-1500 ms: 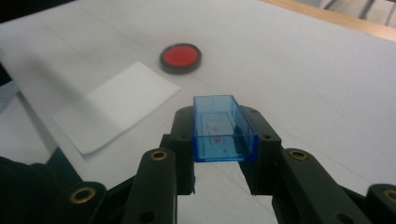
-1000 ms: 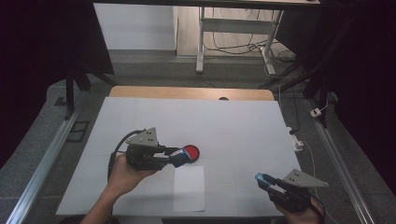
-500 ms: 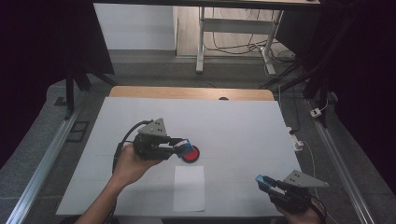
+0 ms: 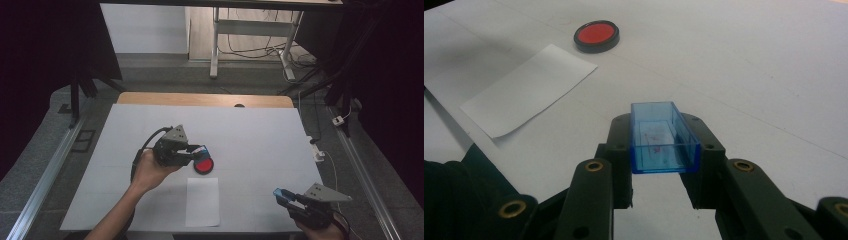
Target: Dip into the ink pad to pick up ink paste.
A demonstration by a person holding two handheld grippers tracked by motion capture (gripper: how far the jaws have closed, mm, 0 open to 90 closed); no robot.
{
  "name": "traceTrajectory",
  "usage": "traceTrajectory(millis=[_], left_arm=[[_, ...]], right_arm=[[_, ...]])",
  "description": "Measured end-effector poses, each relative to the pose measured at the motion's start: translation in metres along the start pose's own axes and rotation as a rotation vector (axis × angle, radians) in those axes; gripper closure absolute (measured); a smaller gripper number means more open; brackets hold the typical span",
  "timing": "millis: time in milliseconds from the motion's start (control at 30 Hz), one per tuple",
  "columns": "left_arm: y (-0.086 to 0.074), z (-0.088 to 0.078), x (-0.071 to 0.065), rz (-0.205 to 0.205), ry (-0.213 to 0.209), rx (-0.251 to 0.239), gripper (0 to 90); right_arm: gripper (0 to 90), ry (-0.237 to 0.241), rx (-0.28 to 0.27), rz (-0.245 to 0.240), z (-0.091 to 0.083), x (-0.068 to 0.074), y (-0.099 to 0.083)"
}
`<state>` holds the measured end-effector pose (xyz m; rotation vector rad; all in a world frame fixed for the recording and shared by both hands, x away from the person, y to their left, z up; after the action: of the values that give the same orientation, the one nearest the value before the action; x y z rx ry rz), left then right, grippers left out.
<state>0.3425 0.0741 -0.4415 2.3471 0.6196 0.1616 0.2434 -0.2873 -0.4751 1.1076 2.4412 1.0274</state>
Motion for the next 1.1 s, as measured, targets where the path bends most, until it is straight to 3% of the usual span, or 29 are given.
traceTrajectory(millis=[633,933,1100], left_arm=[[-0.013,0.052,0.022,-0.067,0.013,0.066,69.9],[-0.019,0.066,0.030,-0.090,0.008,0.084,69.9],[-0.021,0.072,0.032,-0.081,0.016,0.106,69.9]], right_arm=[[68.7,0.001,0.008,-0.002,0.000,0.000,0.000],[68.7,0.000,0.008,0.003,0.000,0.000,0.000],[68.7,0.002,0.009,0.002,0.000,0.000,0.000]])
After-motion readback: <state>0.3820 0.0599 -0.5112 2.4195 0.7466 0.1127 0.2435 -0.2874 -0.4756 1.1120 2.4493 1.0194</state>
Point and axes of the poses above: each handheld gripper's, and its own axes: z roughly forward along the jaws, y roughly out of its top, x roughly to its left, the point moved 4 cm from there along z, roughly forward along the jaws, and after that the axes turned 11 degrees about x, right-handed, at the moved point
